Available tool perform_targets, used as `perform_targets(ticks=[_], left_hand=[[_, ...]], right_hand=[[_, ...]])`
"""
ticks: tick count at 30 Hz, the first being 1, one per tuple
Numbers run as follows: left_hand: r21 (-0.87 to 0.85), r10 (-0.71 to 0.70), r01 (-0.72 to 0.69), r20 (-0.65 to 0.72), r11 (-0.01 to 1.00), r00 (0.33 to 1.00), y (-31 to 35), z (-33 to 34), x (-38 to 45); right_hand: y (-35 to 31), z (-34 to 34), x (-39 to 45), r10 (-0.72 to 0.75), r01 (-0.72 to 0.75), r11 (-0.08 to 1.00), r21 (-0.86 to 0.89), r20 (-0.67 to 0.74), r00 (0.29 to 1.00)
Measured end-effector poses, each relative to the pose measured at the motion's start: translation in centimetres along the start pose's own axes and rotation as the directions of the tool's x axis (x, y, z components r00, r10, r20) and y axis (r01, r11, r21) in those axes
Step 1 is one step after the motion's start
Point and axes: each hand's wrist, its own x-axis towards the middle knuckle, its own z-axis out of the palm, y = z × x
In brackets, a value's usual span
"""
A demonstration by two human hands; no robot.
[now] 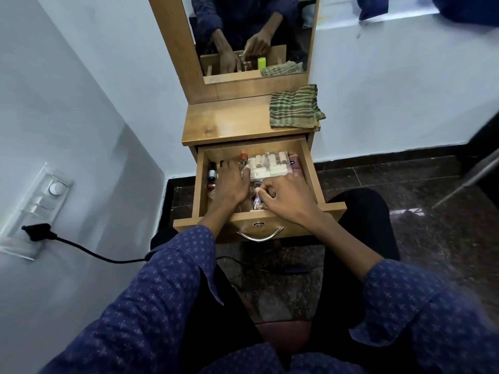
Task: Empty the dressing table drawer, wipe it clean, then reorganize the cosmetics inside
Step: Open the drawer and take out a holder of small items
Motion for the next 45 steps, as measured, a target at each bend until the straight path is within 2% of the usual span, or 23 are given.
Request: perform_targets(ticks=[4, 7, 10, 12, 14, 19, 23, 26, 28, 30, 40, 43, 45], left_hand=[[-0.045, 0.022, -0.022, -0.009, 0.999, 1.000, 0.0, 0.2, -0.6], [-0.058, 0.016, -0.019, -0.046, 0.998, 0.999, 0.0, 0.0, -0.7], [0.015, 0.077, -0.076, -0.097, 0.997, 0.992, 0.5, -0.3, -1.1], [0.046, 0.150, -0.147, -0.079, 0.988, 0.985, 0.8, -0.5, -1.4], [0.088, 0.219, -0.215, -0.038, 0.973, 0.975, 1.0, -0.4, -1.7], [0.141, 0.224, -0.225, 0.022, 0.964, 0.974, 0.9, -0.3, -1.7], [0.131, 0.232, -0.233, 0.020, 0.964, 0.972, 0.8, -0.3, -1.8], [0.104, 0.210, -0.211, 0.017, 0.972, 0.978, 0.8, -0.4, -1.8], [0.085, 0.195, -0.196, 0.024, 0.977, 0.981, 0.9, -0.5, -1.8], [0.074, 0.192, -0.194, 0.030, 0.978, 0.981, 0.9, -0.4, -1.8], [0.006, 0.180, -0.180, 0.017, 0.984, 0.984, 0.6, -0.8, -1.9], [-0.019, 0.201, -0.201, -0.018, 0.979, 0.980, 0.2, -0.8, -1.6], [-0.019, 0.175, -0.177, -0.057, 0.984, 0.983, 0.2, -0.8, -1.7]], right_hand=[[-0.4, -0.2, 0.3, -0.056, 0.058, 0.998, -0.024, 0.060, 0.997], [-0.1, -0.7, 1.5, -0.074, 0.071, 0.997, 0.041, 0.069, 0.995], [1.3, -1.0, 3.3, 0.072, -0.054, 0.990, 0.128, -0.138, 0.988], [2.4, -0.9, 3.9, 0.217, -0.192, 0.975, 0.113, -0.284, 0.934], [3.4, -0.1, 4.0, 0.308, -0.294, 0.951, 0.095, -0.315, 0.897], [4.5, 1.8, 4.0, 0.331, -0.339, 0.941, -0.010, -0.201, 0.922], [4.4, 1.6, 4.0, 0.325, -0.330, 0.944, 0.005, -0.198, 0.925], [4.8, 1.4, 4.3, 0.393, -0.361, 0.914, 0.187, -0.181, 0.902], [5.3, 1.3, 4.5, 0.471, -0.391, 0.826, 0.406, -0.114, 0.875], [5.8, 1.4, 4.7, 0.492, -0.391, 0.750, 0.533, -0.054, 0.869], [6.5, 1.8, 5.6, 0.464, -0.454, 0.537, 0.711, 0.201, 0.863], [6.5, 1.7, 5.8, 0.452, -0.442, 0.518, 0.733, 0.204, 0.868], [6.5, 1.4, 5.7, 0.470, -0.440, 0.468, 0.766, 0.205, 0.858]])
